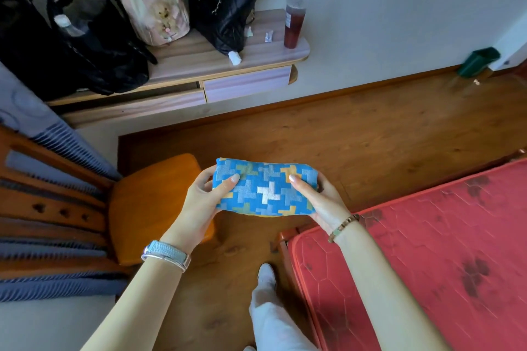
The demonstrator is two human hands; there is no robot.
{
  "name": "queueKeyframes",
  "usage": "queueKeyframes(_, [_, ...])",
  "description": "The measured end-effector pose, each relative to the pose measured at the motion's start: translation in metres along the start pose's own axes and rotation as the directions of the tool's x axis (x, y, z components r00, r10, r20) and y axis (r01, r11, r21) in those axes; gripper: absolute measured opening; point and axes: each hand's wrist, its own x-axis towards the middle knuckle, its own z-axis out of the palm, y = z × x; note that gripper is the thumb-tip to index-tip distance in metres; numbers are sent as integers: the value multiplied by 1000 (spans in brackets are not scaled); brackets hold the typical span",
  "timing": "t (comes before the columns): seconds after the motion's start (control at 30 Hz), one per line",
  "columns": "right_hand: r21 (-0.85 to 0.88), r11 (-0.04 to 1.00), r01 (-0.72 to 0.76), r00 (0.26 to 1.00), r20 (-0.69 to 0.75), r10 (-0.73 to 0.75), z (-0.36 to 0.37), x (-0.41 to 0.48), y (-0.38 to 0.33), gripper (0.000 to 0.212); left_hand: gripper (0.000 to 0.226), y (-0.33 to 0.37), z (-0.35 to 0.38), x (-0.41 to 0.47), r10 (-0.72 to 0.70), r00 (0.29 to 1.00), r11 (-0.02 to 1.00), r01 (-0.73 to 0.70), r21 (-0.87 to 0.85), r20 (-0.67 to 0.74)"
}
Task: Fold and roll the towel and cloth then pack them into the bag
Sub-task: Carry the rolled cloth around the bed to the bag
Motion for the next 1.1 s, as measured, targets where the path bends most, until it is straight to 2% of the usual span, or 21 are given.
queueKeyframes(0.17, [43, 999, 10, 1000, -11, -10, -13, 54, -39, 52, 49, 29, 26, 66, 1, 1000, 1000, -1, -2, 31])
queueKeyframes(0.33, [9, 1000, 1, 999, -47, -1, -28, 106, -73, 51, 51, 49, 48, 126, -1, 997, 1000, 1, 1, 74])
queueKeyframes(0.7, [31, 1000, 3, 989, -149, 2, -45, 180, -111, 40, 56, 84, 77, 228, -34, 977, 999, 27, 34, 212])
queueKeyframes(1.0, [98, 992, 82, 947, -317, -47, -48, 250, -135, 67, 76, 120, 100, 333, -112, 923, 990, 72, 121, 368])
queueKeyframes(1.1, [137, 986, 99, 928, -369, -42, -43, 274, -144, 63, 81, 137, 104, 368, -141, 899, 984, 81, 159, 414])
